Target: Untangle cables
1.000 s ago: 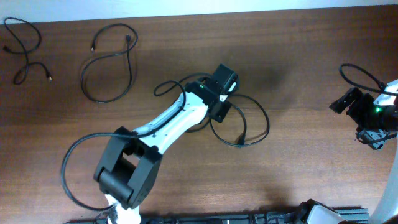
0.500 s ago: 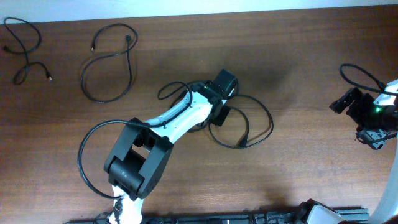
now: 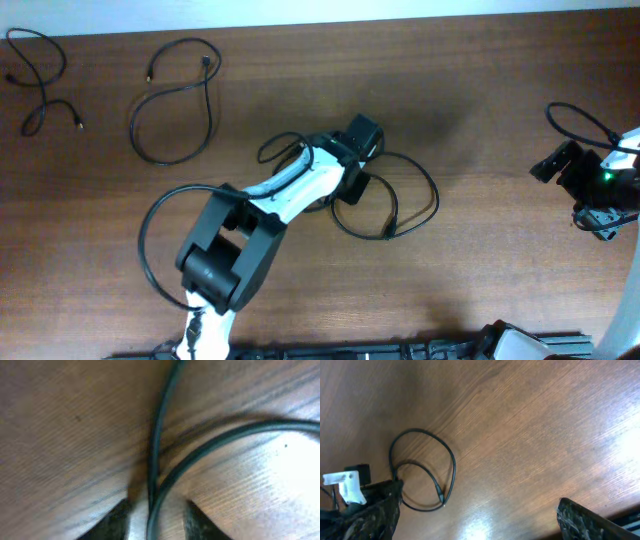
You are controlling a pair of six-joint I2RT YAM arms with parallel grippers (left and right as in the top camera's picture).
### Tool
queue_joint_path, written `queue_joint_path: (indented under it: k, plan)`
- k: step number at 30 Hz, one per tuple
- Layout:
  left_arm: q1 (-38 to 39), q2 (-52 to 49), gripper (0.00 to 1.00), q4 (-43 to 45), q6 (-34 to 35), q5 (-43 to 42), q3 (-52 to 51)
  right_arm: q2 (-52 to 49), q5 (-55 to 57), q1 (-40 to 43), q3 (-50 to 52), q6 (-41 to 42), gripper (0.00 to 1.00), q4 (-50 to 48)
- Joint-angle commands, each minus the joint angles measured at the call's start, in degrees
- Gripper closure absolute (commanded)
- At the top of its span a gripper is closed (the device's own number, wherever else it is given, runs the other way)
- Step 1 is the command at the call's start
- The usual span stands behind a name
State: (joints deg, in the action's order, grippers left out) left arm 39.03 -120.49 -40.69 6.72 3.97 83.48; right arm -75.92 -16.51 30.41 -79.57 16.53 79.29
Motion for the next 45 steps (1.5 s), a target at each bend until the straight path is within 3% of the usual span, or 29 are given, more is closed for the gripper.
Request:
queue_joint_path:
  k: [1,2,12,34,38,39,42,45]
  plan:
    - [-0.04,-4.57,0.94,-0.61,-0.35,-0.17,-0.96,-0.11,0.52,0.26,-0.85,0.44,0.01,0.00]
    - [-0.04,-4.57,1.00,-0.61,-0.35,-0.15,-0.94,-0.11,0.52,0.26,-0.85,0.44,0.01,0.00]
    - [-3.41,1.05,1.00,-15.45,-1.36,9.33,10.73,-0.11,0.52,0.26,-0.85,0.44,0.01,0.00]
    - [-21.59,52.30,1.00,-22.38,0.15,11.34,13.31,-0.11,0.52,0.26,-0.85,0.44,0.01,0.00]
    - [-25.88,59.78,1.00,-24.63,4.63,12.52,13.31,-0.11,0.52,0.26,-0.85,0.44,0.01,0.00]
    - [-27.19,61.72,1.00,-25.90,5.33,14.58,13.31,-0.11,0.52,0.26,-0.85,0.44,0.01,0.00]
    - [-31.01,66.31,1.00,-29.20,11.74,31.54,13.31,-0.11,0.52,0.26,-0.85,0.44,0.01,0.00]
    - [-34.42,68.50,1.00,-29.22,11.91,41.77,13.33,-0.11,0.55,0.26,-0.85,0.44,0.01,0.00]
